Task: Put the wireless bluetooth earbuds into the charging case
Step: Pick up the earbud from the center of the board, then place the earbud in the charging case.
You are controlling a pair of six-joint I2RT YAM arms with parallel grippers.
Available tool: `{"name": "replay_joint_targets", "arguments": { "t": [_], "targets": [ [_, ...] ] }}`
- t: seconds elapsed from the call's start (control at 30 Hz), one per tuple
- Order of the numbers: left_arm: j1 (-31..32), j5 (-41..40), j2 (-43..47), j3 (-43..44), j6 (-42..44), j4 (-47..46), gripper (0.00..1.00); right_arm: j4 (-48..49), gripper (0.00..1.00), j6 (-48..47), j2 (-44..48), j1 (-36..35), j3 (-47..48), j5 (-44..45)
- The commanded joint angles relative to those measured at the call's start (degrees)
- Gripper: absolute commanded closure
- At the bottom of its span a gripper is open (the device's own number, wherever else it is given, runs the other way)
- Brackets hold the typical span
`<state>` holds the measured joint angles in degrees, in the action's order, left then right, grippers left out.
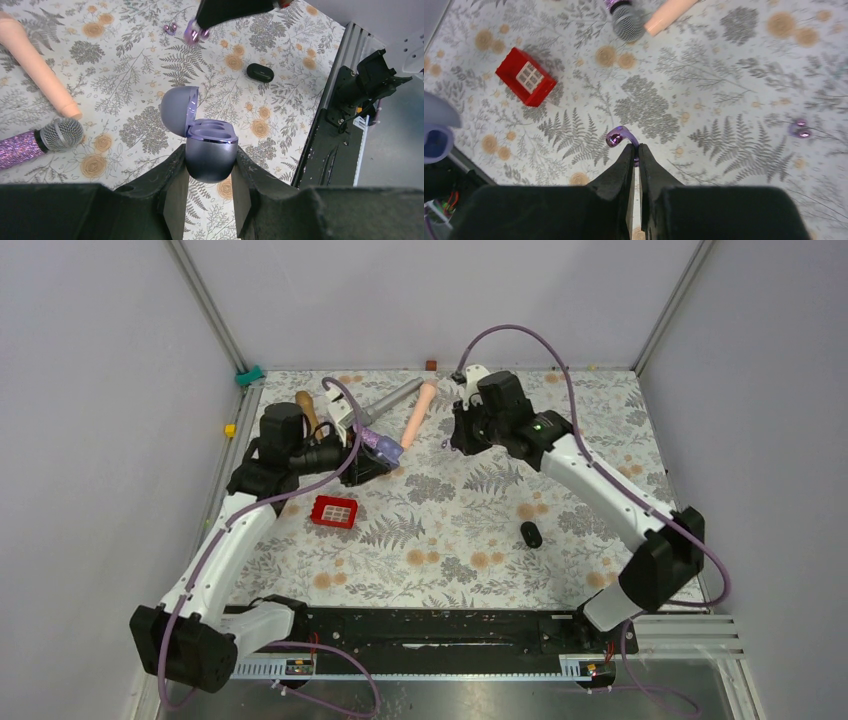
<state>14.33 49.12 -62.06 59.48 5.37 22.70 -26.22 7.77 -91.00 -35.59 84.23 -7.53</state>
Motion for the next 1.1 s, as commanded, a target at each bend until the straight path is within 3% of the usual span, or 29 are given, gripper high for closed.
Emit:
{"name": "replay_joint_targets", "arguments": {
  "t": [0.0,0.47,0.6,0.8,1.07],
  "targets": [
    [1.04,1.11,-3.31,3.76,-1.56,-4.50,0.82,2.26,0.98,-3.55,7.47,0.26,-1.67,9.54],
    [10.88,5.78,-15.94,10.10,-7.91,-9.71,0.82,2.63,0.95,0.22,20.87,0.35,-3.74,11.71],
    [12.71,8.88,-17.85,10.64,-11.20,-12.59,0.82,2.72,0.95,4.25,20.95,0.41,-4.42,8.08],
    [13.49,13.13,-17.96,5.88,-19.69,-25.11,0.83,2.11,0.94,8.54,20.43,0.12,-4.76,1.70],
    [14.21,13.23,-17.39,2.83,-20.88,-28.68,0.84,1.96,0.93,9.99,19.83,-1.44,-4.60,-1.08]
  ]
}}
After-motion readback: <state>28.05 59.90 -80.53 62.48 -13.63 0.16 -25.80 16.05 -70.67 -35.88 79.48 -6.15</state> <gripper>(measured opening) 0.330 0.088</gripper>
